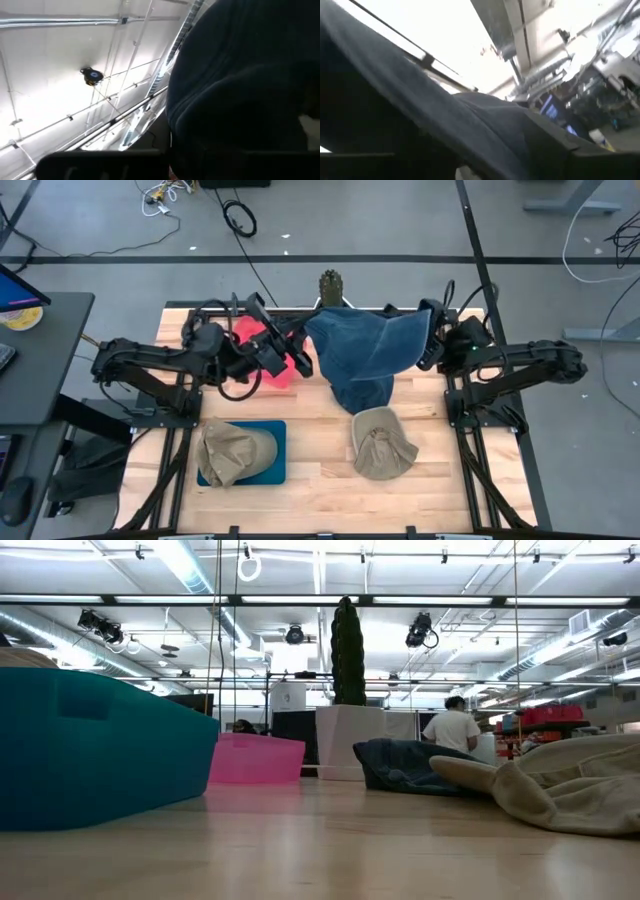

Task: Pick & Place hat
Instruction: Put the bottom blue cap into the red bin

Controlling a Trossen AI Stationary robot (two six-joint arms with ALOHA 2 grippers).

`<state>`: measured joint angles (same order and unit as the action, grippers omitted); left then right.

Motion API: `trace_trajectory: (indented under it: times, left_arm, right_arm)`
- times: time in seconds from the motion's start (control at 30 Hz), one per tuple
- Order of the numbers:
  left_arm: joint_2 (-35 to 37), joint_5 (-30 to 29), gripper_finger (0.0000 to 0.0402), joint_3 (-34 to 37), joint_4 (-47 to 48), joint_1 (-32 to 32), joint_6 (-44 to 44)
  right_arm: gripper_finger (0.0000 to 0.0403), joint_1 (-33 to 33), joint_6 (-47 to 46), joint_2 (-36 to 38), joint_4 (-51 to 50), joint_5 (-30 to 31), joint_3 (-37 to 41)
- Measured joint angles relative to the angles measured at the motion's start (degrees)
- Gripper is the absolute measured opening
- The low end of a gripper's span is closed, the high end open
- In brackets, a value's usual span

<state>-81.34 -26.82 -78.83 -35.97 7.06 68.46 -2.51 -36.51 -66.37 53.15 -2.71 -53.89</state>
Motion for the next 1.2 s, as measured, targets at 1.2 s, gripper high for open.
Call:
trace_trajectory:
  times: [1.2]
  left_arm:
    - [4.33,-6.63,0.0029,0.00,4.94,3.81,22.24]
  right_arm:
    - [0.0222,-0.12,-22.42,14.57,-52.79,-3.36,2.24]
